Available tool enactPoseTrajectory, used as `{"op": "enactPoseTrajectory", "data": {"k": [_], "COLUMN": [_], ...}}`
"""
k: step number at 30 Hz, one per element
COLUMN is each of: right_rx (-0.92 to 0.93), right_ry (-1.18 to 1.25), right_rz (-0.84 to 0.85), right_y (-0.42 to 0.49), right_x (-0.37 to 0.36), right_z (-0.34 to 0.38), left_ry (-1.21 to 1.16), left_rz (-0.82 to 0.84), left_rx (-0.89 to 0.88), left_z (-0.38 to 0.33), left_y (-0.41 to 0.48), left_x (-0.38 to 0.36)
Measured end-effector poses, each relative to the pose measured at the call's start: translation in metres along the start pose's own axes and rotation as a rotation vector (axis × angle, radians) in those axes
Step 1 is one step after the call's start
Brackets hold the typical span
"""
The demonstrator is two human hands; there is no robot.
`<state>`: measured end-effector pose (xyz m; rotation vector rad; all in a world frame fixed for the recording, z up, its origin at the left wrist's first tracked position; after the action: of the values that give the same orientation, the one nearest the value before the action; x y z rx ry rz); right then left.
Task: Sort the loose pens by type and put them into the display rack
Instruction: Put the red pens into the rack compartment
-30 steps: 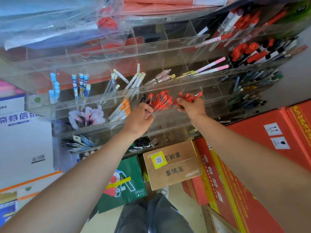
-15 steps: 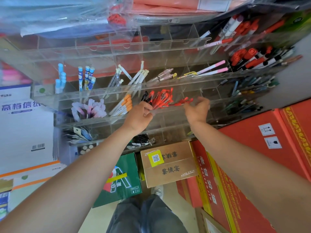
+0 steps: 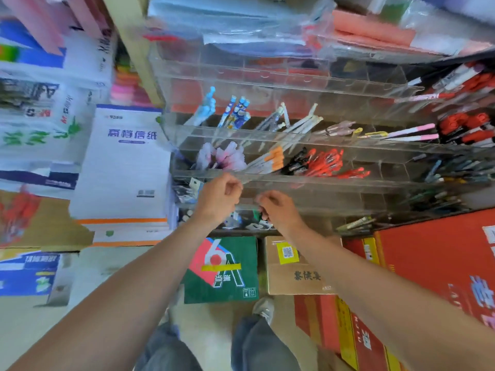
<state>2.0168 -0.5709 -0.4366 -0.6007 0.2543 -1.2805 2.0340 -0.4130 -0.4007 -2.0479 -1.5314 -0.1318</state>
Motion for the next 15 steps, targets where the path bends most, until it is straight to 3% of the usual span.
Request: {"op": "enactPoseTrajectory", "data": {"k": [5, 9, 15], "right_rx": [0.164, 0.246, 0.235], "right_ry": [-0.147, -0.11, -0.066], "right_rz": [0.085, 0.183, 0.261], "right_y": [0.013, 0.014, 0.042], "right_x": [-0.123, -0.247, -0.426], "right_z": [0.058, 0.104, 0.145], "left_ry": [0.083, -0.011, 0.033], "left_rz": [-0.276, -0.306, -0.348], "left_rx": [-0.02, 0.034, 0.176], "left_z": [0.062, 0.128, 0.249], "left_y": [-0.047, -0.081, -0.131], "left_x": [0.12, 0.21, 0.342]}}
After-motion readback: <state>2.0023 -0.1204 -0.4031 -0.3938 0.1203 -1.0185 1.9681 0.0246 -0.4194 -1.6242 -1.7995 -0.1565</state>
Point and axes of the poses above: each hand's wrist, its own y-axis towards the middle knuckle, its own x-axis out of the back of the hand, z = x × y, the point moved 9 cm from there along y, towards the middle knuckle, and after that the axes turned 11 degrees about z, right-handed, at the moved point
